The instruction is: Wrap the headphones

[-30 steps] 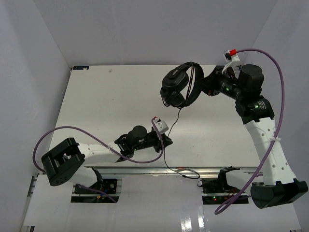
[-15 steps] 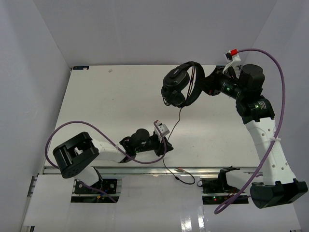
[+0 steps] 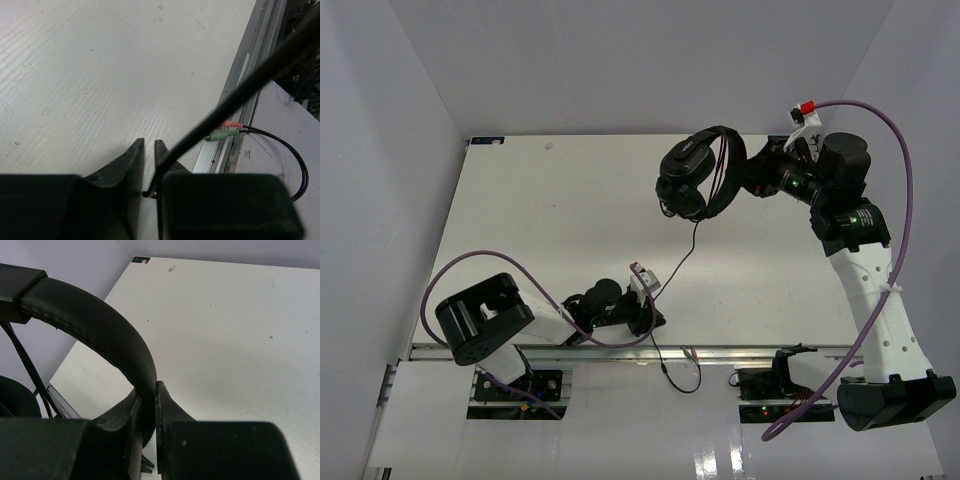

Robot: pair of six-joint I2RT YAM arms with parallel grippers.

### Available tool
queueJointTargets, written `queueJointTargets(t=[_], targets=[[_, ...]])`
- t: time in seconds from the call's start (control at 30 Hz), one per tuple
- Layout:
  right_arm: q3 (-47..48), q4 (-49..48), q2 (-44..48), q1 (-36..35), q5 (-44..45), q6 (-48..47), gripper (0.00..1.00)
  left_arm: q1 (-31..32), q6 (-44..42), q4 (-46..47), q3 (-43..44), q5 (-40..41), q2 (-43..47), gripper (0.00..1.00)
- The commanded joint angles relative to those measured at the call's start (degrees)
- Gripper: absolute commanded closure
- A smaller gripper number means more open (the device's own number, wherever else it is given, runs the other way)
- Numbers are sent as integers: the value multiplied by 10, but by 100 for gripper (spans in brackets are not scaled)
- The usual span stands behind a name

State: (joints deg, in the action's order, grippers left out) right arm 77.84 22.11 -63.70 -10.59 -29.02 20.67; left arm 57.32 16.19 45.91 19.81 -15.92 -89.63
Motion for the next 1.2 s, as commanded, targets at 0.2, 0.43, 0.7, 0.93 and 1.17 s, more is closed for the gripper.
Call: queueJointTargets(t=[0.2, 0.43, 0.7, 0.93, 1.17], targets=[[22, -41, 14, 5, -36, 4, 92, -13, -9, -34, 6, -4, 69, 100], [-7, -67, 32, 5, -181, -59, 92, -140, -69, -245, 89, -88, 163, 100], [11, 7, 31, 1, -177, -180, 92, -313, -127, -468, 289, -227, 78, 100], [28, 43, 15, 0, -7, -243, 92, -392, -128, -480, 365, -287, 81, 100], [-6, 6, 7, 0, 104, -262, 92, -442, -138, -489, 412, -336, 84, 100]])
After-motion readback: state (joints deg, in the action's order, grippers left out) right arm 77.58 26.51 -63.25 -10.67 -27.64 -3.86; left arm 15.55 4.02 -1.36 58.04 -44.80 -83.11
